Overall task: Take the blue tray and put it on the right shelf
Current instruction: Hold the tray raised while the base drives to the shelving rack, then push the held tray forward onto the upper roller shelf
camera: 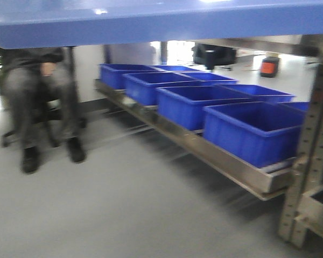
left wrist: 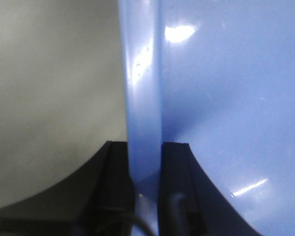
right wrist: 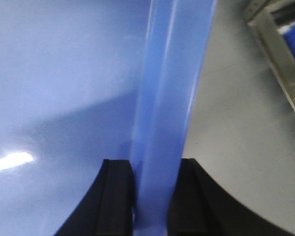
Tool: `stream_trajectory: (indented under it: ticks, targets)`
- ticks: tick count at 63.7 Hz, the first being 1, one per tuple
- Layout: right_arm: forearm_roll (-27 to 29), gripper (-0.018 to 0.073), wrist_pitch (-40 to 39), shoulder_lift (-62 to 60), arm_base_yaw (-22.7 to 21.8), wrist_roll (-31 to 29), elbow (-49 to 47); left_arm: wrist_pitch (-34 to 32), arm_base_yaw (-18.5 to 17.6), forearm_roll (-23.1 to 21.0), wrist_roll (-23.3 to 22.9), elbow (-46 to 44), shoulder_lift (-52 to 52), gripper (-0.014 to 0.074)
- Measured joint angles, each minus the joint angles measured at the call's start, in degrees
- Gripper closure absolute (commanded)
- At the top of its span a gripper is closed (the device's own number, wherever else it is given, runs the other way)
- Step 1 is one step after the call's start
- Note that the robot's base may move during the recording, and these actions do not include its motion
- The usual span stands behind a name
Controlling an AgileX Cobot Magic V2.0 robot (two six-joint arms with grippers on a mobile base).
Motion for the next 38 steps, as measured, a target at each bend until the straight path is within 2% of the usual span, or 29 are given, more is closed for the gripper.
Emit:
stream_trajectory:
  ticks: [38]
  targets:
    - [-0.11, 0.0503, 0.00, 0.00, 0.00, 0.00, 0.00, 0.00, 0.00, -0.24, 0.00, 0.00, 0.11, 0.0645]
